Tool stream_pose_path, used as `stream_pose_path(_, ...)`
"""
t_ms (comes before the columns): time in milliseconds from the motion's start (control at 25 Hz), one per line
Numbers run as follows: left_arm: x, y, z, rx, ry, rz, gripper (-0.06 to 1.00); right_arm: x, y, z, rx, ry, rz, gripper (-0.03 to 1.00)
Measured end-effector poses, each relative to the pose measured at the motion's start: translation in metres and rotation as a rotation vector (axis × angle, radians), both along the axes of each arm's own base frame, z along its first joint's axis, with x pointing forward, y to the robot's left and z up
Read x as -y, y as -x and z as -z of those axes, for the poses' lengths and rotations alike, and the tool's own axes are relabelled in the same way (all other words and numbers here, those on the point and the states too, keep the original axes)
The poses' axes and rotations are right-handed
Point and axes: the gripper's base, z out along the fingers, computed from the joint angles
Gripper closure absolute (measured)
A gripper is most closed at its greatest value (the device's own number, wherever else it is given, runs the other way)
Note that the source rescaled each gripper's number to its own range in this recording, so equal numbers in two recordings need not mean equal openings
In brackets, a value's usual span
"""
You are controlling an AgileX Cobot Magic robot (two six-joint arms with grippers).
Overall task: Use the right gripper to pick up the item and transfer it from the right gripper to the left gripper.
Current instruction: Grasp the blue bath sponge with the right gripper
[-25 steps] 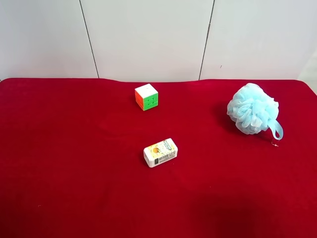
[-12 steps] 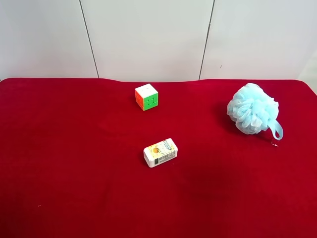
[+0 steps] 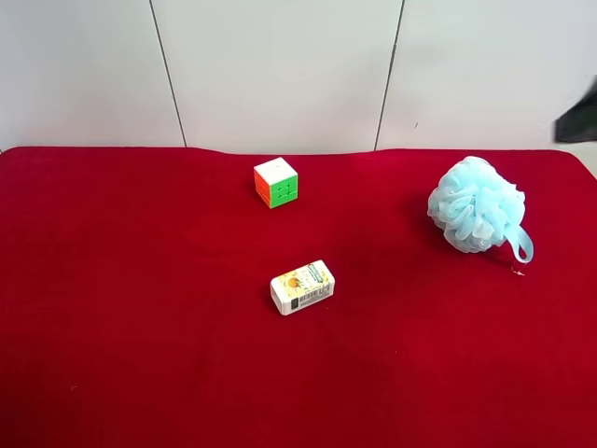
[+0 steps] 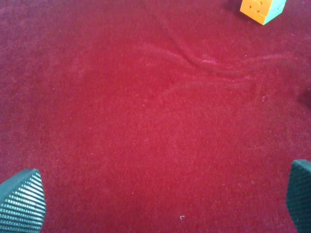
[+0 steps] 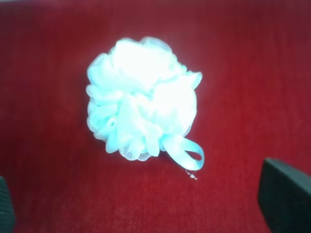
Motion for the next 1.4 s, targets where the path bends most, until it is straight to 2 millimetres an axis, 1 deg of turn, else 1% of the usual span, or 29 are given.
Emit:
stream_pose_path(200,0.0,0.0,0.0,0.0,0.0,0.0,-0.06,0.001,-0.045,0.041,-0.104,-0.001,0.006,-0.03)
stream_pose_path(400,0.0,0.0,0.0,0.0,0.0,0.0,-0.06,0.003,-0.076,0.081,-0.172,0.002,0.011,-0.03)
stream_pose_path(600,0.0,0.0,0.0,0.0,0.0,0.0,-0.06,0.004,-0.094,0.122,-0.283,0.024,0.0,-0.03)
stream_pose_path(760,0.0,0.0,0.0,0.0,0.0,0.0,-0.06,0.005,-0.102,0.145,-0.322,0.032,-0.005,-0.03)
stream_pose_path(880,0.0,0.0,0.0,0.0,0.0,0.0,-0.06,0.005,-0.108,0.154,-0.309,0.039,-0.008,-0.03)
stream_pose_path(1160,0.0,0.0,0.0,0.0,0.0,0.0,-0.06,0.006,-0.117,0.163,-0.253,0.056,-0.017,-0.02)
stream_pose_path(1280,0.0,0.0,0.0,0.0,0.0,0.0,-0.06,0.006,-0.118,0.166,-0.253,0.067,-0.026,0.03)
stream_pose_path(1360,0.0,0.0,0.0,0.0,0.0,0.0,-0.06,0.006,-0.119,0.165,-0.243,0.068,-0.027,0.09)
stream_pose_path(1400,0.0,0.0,0.0,0.0,0.0,0.0,-0.06,0.006,-0.12,0.165,-0.231,0.068,-0.026,0.14)
